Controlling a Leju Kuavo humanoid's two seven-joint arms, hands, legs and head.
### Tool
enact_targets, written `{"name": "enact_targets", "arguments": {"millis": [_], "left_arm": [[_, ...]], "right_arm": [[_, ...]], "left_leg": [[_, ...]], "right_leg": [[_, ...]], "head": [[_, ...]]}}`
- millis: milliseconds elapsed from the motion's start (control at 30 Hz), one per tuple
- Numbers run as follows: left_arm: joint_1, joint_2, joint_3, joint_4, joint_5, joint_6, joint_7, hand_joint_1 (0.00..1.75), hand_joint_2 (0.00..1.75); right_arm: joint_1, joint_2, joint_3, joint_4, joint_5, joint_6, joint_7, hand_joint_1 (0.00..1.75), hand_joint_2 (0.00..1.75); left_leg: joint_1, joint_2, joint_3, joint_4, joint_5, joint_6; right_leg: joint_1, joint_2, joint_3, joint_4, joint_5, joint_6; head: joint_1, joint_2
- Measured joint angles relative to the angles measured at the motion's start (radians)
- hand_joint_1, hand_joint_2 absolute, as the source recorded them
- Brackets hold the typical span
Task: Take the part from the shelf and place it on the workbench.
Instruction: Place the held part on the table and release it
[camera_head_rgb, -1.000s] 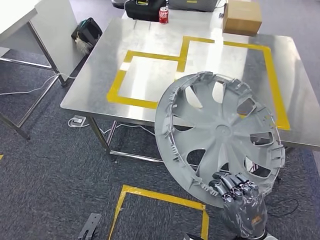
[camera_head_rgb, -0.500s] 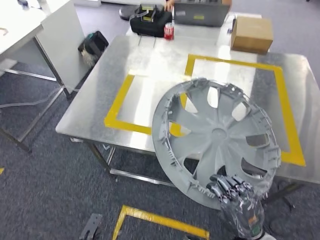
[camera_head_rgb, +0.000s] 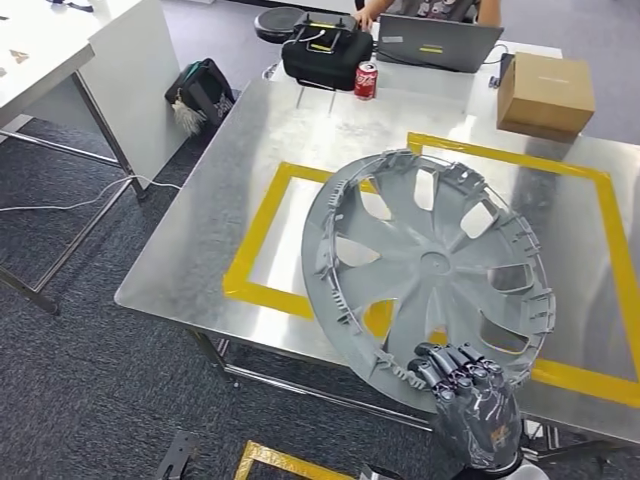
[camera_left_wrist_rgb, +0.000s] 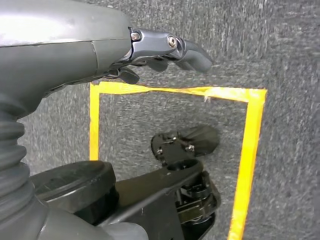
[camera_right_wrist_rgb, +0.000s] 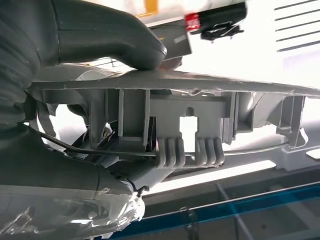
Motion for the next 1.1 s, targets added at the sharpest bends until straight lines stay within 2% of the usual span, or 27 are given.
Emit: {"name": "enact_targets", "arguments": {"millis": [33,67,100,133,167,200,233,300,333,367,433,500,567,633,667,700,733,800,833,867,900,1000,1100], "left_arm": [[-0.001,0.000,0.000,0.000,0.001,0.002,-0.001,0.00,1.75],[-0.001,0.000,0.000,0.000,0.002,0.003,-0.002,0.00,1.75],[-0.001,0.001,0.000,0.000,0.003,0.004,-0.003,0.00,1.75],[-0.001,0.001,0.000,0.000,0.003,0.004,-0.004,0.00,1.75],[0.000,0.001,0.001,0.000,0.003,0.005,-0.004,0.00,1.75],[0.000,0.001,0.001,0.000,0.004,0.005,-0.005,0.00,1.75],[0.000,0.001,0.001,0.000,0.004,0.005,-0.005,0.00,1.75],[0.001,0.001,0.001,0.000,0.005,0.004,-0.005,0.00,1.75],[0.002,0.002,0.002,0.000,0.005,0.004,-0.006,0.00,1.75],[0.002,0.003,0.002,0.000,0.007,0.004,-0.006,0.00,1.75],[0.001,0.004,0.003,0.000,0.011,0.003,-0.008,0.00,1.75],[-0.002,0.004,0.003,0.000,0.016,0.003,-0.011,0.00,1.75],[-0.002,0.004,0.005,0.000,0.022,0.003,-0.014,0.00,1.75],[0.002,0.005,0.008,0.000,0.026,0.003,-0.016,0.00,1.75],[0.005,0.006,0.009,0.000,0.027,0.003,-0.018,0.00,1.75],[0.007,0.007,0.011,0.000,0.029,0.003,-0.020,0.00,1.75],[0.008,0.009,0.014,0.000,0.032,0.003,-0.021,0.00,1.75],[0.009,0.013,0.017,0.000,0.036,0.003,-0.025,0.00,1.75],[0.008,0.014,0.018,0.000,0.039,0.003,-0.027,0.00,1.75],[0.007,0.015,0.020,0.000,0.041,0.003,-0.028,0.00,1.75],[0.008,0.016,0.021,0.000,0.043,0.003,-0.029,0.00,1.75],[0.009,0.017,0.024,0.000,0.046,0.001,-0.032,0.00,1.75],[0.009,0.018,0.026,0.000,0.049,-0.001,-0.036,0.00,1.75]], "right_arm": [[-0.001,-0.001,0.004,0.000,-0.002,0.000,0.003,1.75,1.75],[-0.002,-0.003,0.007,0.001,-0.003,0.000,0.006,1.75,1.75],[-0.003,-0.005,0.010,0.002,-0.004,0.000,0.010,1.75,1.75],[-0.004,-0.007,0.012,0.002,-0.005,0.000,0.014,1.75,1.75],[-0.004,-0.009,0.015,0.003,-0.005,0.000,0.018,1.75,1.75],[-0.005,-0.010,0.017,0.004,-0.005,0.000,0.022,1.75,1.75],[-0.005,-0.011,0.020,0.004,-0.006,0.000,0.024,1.75,1.75],[-0.006,-0.014,0.024,0.006,-0.007,0.000,0.027,1.75,1.75],[-0.008,-0.015,0.027,0.007,-0.007,0.000,0.029,1.75,1.75],[-0.011,-0.015,0.029,0.007,-0.008,0.000,0.033,1.75,1.75],[-0.016,-0.015,0.032,0.008,-0.014,0.000,0.044,1.75,1.75],[-0.013,-0.015,0.031,0.006,-0.026,-0.001,0.058,1.75,1.75],[-0.008,-0.015,0.025,0.004,-0.047,-0.001,0.072,1.75,1.75],[-0.002,-0.015,0.015,0.004,-0.070,-0.001,0.084,1.75,1.75],[0.003,-0.016,0.009,0.004,-0.080,-0.001,0.087,1.75,1.75],[0.008,-0.016,0.002,0.004,-0.093,-0.001,0.092,1.75,1.75],[0.015,-0.016,-0.006,0.005,-0.109,-0.001,0.095,1.75,1.75],[0.026,-0.017,-0.023,0.006,-0.155,0.002,0.098,1.75,1.75],[0.032,-0.017,-0.034,0.007,-0.185,0.009,0.097,1.75,1.75],[0.037,-0.018,-0.046,0.009,-0.218,0.018,0.093,1.75,1.75],[0.042,-0.019,-0.058,0.013,-0.249,0.031,0.088,1.75,1.75],[0.054,-0.021,-0.091,0.029,-0.320,0.072,0.066,1.75,1.75],[0.058,-0.021,-0.125,0.052,-0.388,0.127,0.051,1.75,1.75]], "left_leg": [[0.001,-0.002,0.008,-0.002,-0.007,0.005],[0.000,-0.002,0.016,-0.004,-0.016,0.009],[0.000,-0.003,0.025,-0.005,-0.027,0.011],[-0.001,-0.003,0.038,-0.005,-0.040,0.012],[-0.002,-0.003,0.054,-0.005,-0.054,0.013],[-0.002,-0.002,0.073,-0.005,-0.069,0.013],[-0.003,0.001,0.094,-0.006,-0.084,0.012],[-0.006,0.009,0.132,-0.006,-0.115,0.006],[-0.008,0.013,0.146,-0.005,-0.129,0.000],[-0.010,0.019,0.157,-0.007,-0.138,-0.006],[-0.011,0.028,0.168,-0.007,-0.139,-0.020],[-0.009,0.020,0.149,0.030,-0.132,-0.031],[-0.008,0.000,0.084,0.131,-0.157,-0.037],[-0.008,-0.011,0.003,0.236,-0.207,-0.040],[-0.008,-0.014,-0.026,0.259,-0.215,-0.040],[-0.008,-0.016,-0.042,0.251,-0.200,-0.040],[-0.008,-0.018,-0.042,0.213,-0.159,-0.038],[-0.009,-0.026,-0.017,0.087,-0.053,-0.031],[-0.009,-0.030,-0.005,0.034,-0.024,-0.027],[-0.010,-0.033,0.002,0.000,-0.009,-0.022],[-0.010,-0.035,0.005,-0.015,-0.006,-0.021],[-0.010,-0.040,0.007,-0.022,0.004,-0.022],[-0.011,-0.047,0.007,-0.022,0.002,-0.015]], "right_leg": [[-0.001,0.005,-0.042,0.061,0.002,0.003],[-0.001,0.010,-0.090,0.125,-0.012,0.005],[-0.001,0.013,-0.138,0.177,-0.046,0.006],[-0.001,0.015,-0.178,0.207,-0.089,0.006],[-0.001,0.015,-0.207,0.213,-0.123,0.006],[-0.001,0.014,-0.224,0.194,-0.132,0.004],[-0.001,0.011,-0.230,0.153,-0.107,0.001],[0.001,-0.017,-0.229,0.056,0.027,-0.007],[0.003,-0.028,-0.224,0.025,0.085,-0.012],[0.005,-0.034,-0.221,0.012,0.123,-0.017],[0.006,-0.014,-0.213,0.007,0.130,-0.027],[0.001,0.005,-0.201,-0.009,0.133,-0.036],[-0.004,0.023,-0.186,-0.026,0.132,-0.043],[-0.006,0.044,-0.177,-0.032,0.127,-0.050],[-0.006,0.056,-0.173,-0.033,0.123,-0.052],[-0.006,0.068,-0.167,-0.033,0.119,-0.053],[-0.006,0.079,-0.161,-0.033,0.114,-0.052],[-0.006,0.095,-0.150,-0.032,0.105,-0.047],[-0.005,0.101,-0.147,-0.031,0.100,-0.043],[-0.004,0.106,-0.146,-0.032,0.096,-0.037],[-0.002,0.108,-0.146,-0.031,0.092,-0.035],[0.000,0.103,-0.142,-0.035,0.089,-0.043],[0.000,0.094,-0.134,-0.047,0.089,-0.037]], "head": [[0.001,0.000],[0.002,0.000],[0.002,0.000],[0.002,0.000],[0.003,0.000],[0.003,0.000],[0.003,0.000],[0.003,0.000],[0.002,0.000],[0.001,0.000],[0.000,0.000],[0.000,0.000],[-0.001,0.000],[-0.001,0.000],[-0.001,0.000],[-0.001,0.000],[-0.001,0.000],[-0.001,0.000],[-0.001,0.000],[-0.001,0.000],[-0.001,0.000],[0.000,0.000],[0.000,0.000]]}}
